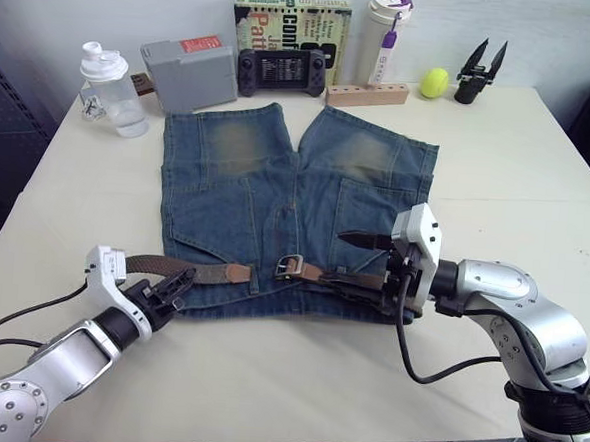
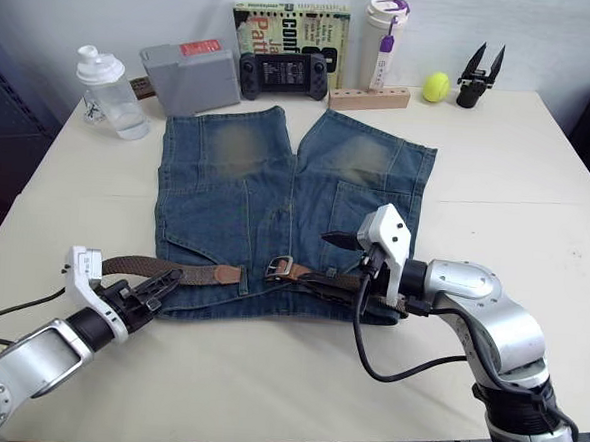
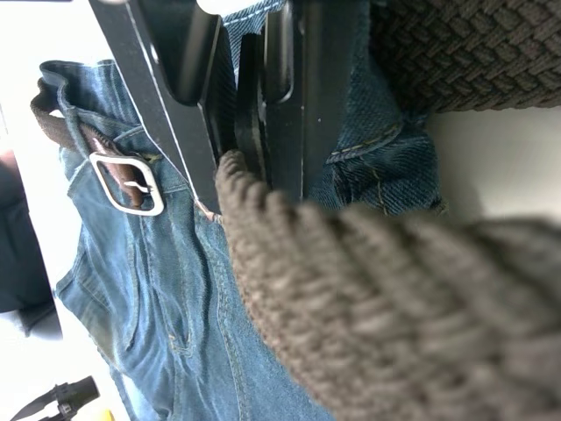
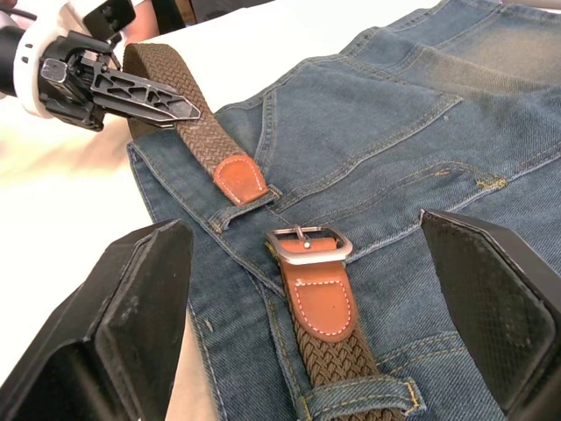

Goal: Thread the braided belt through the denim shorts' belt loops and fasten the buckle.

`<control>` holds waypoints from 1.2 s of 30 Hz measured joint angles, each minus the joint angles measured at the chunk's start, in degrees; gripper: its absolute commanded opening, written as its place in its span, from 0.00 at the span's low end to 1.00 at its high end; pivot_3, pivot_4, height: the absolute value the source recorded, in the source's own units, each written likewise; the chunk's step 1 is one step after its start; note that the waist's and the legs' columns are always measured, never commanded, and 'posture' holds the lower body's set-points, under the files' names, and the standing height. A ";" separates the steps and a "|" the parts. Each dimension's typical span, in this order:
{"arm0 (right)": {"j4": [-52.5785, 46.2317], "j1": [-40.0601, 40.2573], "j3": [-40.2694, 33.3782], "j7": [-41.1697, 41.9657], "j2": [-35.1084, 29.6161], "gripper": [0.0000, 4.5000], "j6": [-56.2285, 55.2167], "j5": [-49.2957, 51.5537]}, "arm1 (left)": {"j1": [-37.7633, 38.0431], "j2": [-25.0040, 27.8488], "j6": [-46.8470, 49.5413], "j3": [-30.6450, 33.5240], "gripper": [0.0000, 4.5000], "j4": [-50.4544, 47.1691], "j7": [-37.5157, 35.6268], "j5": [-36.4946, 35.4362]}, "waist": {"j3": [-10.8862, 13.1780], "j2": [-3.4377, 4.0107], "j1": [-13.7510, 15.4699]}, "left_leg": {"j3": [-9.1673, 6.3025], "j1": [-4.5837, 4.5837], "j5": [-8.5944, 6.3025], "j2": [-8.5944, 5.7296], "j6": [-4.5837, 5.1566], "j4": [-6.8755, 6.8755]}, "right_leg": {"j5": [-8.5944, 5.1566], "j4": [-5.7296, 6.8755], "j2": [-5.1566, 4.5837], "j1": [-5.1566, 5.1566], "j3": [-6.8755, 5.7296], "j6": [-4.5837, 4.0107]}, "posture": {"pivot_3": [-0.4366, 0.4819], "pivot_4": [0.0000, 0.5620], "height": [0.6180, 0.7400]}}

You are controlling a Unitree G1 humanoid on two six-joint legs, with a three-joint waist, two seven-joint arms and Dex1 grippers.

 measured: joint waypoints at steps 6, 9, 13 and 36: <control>-0.01 0.03 0.46 -0.60 0.27 0.98 -0.03 0.25 | 0.89 2.71 -0.07 0.17 0.00 -2.64 3.98 -2.54 | 0.00 0.00 -0.03 | 0.00 0.00 0.00 0.00 0.00 0.00 | 0.00 -0.01 0.01 0.00 0.00 0.00 | 0.48 0.27 0.88; -0.01 0.03 0.48 -0.62 0.45 0.98 -0.04 0.30 | 2.22 2.79 -0.14 0.14 0.00 -3.63 5.21 -2.99 | 0.00 0.00 -0.05 | 0.00 0.00 0.00 0.00 0.00 -0.01 | 0.00 -0.01 0.01 0.00 0.00 0.00 | 0.48 0.27 0.88; -0.01 0.03 0.50 -0.63 0.51 0.98 -0.04 0.36 | 3.08 2.61 -0.54 -0.40 0.00 -3.67 6.60 -2.63 | 0.00 0.00 0.10 | 0.00 0.00 0.00 -0.02 0.00 0.00 | 0.00 -0.01 0.01 0.00 0.00 0.00 | 0.48 0.27 0.88; -1.08 -0.12 0.53 -2.62 0.12 0.98 0.71 1.30 | -13.05 2.43 2.58 -14.19 0.00 10.87 -17.13 21.36 | 0.00 0.01 1.21 | 0.60 0.00 0.02 0.02 -0.06 0.00 | 0.00 0.00 0.18 -0.02 0.00 0.00 | 0.48 0.27 0.88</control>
